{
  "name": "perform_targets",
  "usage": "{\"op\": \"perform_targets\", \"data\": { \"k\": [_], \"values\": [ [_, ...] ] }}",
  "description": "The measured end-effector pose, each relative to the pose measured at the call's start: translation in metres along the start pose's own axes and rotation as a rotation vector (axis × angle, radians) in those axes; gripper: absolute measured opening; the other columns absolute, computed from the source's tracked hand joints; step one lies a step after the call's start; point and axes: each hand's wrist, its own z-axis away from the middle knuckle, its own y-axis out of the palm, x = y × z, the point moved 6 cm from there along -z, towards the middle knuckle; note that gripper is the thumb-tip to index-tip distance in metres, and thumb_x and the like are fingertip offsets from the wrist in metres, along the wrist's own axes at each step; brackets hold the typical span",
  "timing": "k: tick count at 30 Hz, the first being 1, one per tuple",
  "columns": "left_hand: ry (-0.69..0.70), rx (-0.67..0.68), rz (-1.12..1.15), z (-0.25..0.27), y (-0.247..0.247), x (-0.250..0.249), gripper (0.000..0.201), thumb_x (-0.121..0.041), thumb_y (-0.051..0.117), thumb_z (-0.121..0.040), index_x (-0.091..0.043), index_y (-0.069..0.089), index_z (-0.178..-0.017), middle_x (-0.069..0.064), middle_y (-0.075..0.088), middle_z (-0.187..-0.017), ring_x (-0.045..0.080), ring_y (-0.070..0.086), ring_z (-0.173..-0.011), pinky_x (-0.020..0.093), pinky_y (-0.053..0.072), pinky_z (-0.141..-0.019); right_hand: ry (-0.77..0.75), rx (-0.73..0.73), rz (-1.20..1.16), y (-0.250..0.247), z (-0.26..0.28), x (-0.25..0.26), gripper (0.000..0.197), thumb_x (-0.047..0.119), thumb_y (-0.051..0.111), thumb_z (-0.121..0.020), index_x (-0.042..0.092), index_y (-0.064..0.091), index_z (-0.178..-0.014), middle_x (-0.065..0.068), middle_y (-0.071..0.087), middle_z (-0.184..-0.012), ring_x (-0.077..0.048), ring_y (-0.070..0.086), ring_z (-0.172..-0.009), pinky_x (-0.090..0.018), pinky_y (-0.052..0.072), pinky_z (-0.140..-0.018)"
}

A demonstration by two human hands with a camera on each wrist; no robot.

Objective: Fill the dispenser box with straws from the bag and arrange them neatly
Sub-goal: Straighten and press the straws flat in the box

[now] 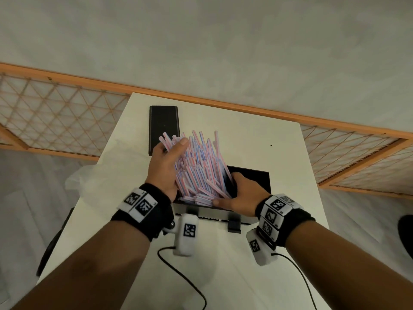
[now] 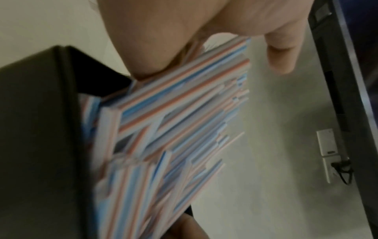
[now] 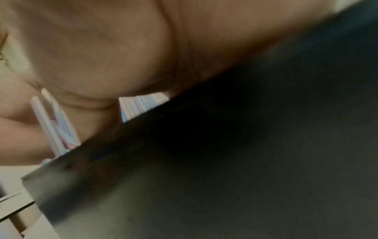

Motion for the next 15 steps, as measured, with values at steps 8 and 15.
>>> {"op": "perform_targets", "data": {
  "k": [8, 15],
  "values": [
    [0.02, 0.282, -0.196, -0.009, 0.021, -0.01, 0.062, -0.028, 0.081, -0.071, -0.008, 0.063, -0.127, 0.015, 0.072, -0.118, 0.033, 0.07, -0.11, 0.049, 0.053, -0.096, -0.118, -0.101, -0.219, 0.008, -0.01, 0.004, 0.078, 0.045, 0.088, -0.066, 0.026, 0.044, -0.128, 0.014, 0.057, -0.113, -0.006, 0.058, -0.099, -0.017, 0.045, -0.082],
    [0.134, 0.271, -0.312, -0.006, 0.021, -0.009, 0.053, -0.012, 0.08, -0.071, -0.003, 0.058, -0.118, 0.017, 0.073, -0.108, 0.033, 0.073, -0.099, 0.047, 0.06, -0.084, -0.187, -0.174, -0.284, 0.015, -0.021, 0.003, 0.078, 0.076, 0.075, -0.057, 0.043, 0.047, -0.121, 0.008, 0.059, -0.117, -0.01, 0.062, -0.106, -0.039, 0.056, -0.089]
  ]
}}
